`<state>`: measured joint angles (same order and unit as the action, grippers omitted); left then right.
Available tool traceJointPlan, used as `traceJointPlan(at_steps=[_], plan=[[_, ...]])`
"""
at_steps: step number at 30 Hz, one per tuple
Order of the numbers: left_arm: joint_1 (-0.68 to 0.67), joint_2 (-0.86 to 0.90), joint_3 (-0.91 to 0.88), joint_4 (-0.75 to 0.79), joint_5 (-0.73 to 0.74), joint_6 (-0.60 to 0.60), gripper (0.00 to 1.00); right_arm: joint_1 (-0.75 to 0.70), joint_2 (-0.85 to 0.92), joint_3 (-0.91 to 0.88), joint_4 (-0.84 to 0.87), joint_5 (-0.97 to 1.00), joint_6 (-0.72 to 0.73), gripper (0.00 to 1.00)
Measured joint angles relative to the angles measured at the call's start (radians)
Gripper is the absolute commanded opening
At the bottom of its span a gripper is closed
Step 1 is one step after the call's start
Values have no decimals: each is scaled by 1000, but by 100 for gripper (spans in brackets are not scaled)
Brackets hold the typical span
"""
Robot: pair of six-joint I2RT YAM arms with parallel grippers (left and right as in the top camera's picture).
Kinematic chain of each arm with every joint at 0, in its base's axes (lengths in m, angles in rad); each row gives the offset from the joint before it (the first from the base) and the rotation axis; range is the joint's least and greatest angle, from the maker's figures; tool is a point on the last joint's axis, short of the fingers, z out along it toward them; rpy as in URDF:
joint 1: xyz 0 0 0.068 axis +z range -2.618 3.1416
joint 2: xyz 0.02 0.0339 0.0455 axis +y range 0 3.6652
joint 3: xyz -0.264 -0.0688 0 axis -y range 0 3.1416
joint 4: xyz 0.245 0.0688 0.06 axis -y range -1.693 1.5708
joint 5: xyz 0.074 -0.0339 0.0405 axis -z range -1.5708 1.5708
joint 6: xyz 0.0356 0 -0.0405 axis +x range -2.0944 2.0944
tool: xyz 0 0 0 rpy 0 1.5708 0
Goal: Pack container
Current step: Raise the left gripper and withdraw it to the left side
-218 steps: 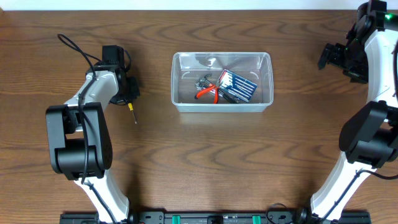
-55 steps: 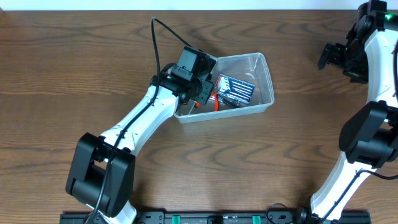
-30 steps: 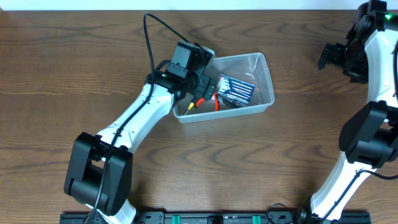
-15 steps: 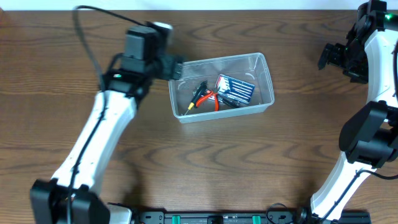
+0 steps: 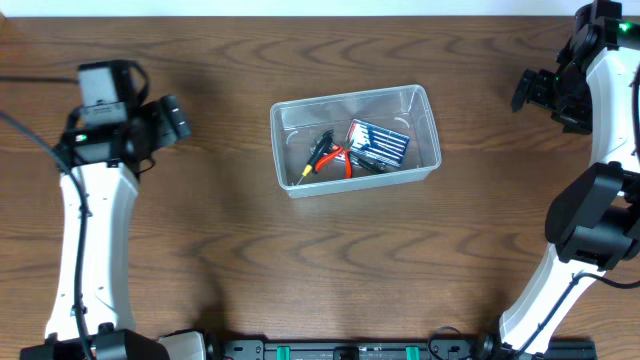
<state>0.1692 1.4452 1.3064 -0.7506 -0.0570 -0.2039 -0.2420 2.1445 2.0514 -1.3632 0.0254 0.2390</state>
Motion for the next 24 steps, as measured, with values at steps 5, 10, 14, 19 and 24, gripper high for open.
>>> traceJointPlan(at_steps=[5, 10, 14, 19, 24], plan=[[69, 0, 0, -84, -3, -39, 98, 0, 0, 0, 0, 0, 0, 99], [85, 0, 0, -174, 0, -55, 98, 0, 0, 0, 0, 0, 0, 99], [85, 0, 0, -211, 27, -58, 98, 0, 0, 0, 0, 0, 0, 99], [85, 2, 0, -206, 60, -32, 98, 0, 0, 0, 0, 0, 0, 99], [85, 52, 0, -171, 126, 45, 98, 0, 0, 0, 0, 0, 0, 99]])
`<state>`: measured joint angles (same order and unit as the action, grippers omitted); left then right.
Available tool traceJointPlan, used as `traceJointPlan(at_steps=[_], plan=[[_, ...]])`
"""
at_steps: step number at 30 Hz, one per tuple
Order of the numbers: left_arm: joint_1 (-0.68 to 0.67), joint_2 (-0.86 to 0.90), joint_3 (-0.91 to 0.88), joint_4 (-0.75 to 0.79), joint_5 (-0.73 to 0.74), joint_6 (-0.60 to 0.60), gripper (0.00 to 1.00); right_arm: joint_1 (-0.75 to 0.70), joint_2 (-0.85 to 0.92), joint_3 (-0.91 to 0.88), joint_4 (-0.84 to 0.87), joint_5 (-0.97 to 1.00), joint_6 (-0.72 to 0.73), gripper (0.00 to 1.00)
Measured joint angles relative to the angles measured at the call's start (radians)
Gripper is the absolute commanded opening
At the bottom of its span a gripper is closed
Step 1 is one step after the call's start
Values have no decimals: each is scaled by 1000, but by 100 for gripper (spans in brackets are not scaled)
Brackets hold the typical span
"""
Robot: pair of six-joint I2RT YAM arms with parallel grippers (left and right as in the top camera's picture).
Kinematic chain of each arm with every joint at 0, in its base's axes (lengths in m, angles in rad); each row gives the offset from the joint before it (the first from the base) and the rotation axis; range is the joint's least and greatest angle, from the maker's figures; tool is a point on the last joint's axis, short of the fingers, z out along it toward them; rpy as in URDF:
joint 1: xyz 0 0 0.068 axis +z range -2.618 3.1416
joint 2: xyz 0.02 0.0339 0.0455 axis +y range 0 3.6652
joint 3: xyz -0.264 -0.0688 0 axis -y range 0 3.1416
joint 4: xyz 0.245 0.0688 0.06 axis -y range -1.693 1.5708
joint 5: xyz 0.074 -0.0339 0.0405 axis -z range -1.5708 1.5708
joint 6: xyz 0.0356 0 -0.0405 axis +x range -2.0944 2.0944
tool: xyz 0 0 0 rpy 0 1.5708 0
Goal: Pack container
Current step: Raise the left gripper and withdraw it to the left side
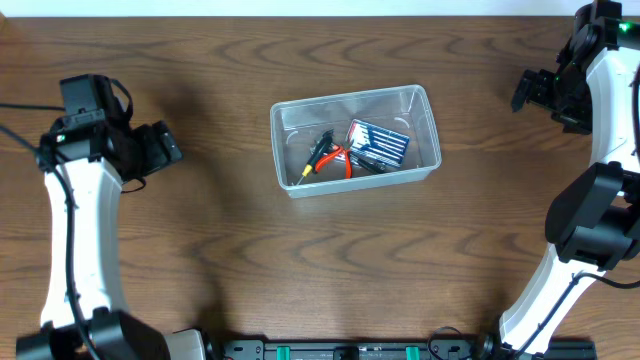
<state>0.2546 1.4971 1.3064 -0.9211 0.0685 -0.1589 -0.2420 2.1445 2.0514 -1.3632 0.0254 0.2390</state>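
Observation:
A clear plastic container point(290, 150) sits at the middle of the wooden table in the overhead view. Inside it lie red-handled pliers point(335, 160) with a yellow tip at their left, and a dark blue striped card pack point(378, 143). My left gripper point(170, 143) hovers well left of the container; its fingers point toward the container and whether they are open or shut cannot be made out. My right gripper point(522, 93) hangs far right of the container near the table's back corner, its finger state also unclear.
The left arm point(75, 230) runs up the left side of the table. The right arm point(600, 200) runs up the right side. A black rail point(350, 350) lies along the front edge.
My left gripper has drawn back to the left and slightly toward the front, farther from the container. The right arm and the container's contents are unchanged.

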Motion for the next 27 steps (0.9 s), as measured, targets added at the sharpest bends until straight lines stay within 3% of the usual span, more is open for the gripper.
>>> traceJointPlan(at_steps=[9, 18, 27], plan=[[0, 146, 0, 66, 106, 67, 98, 0, 0, 0, 0, 0, 0, 99], [0, 151, 0, 74, 117, 156, 98, 0, 0, 0, 0, 0, 0, 99], [0, 151, 0, 74, 120, 165, 98, 0, 0, 0, 0, 0, 0, 99]])
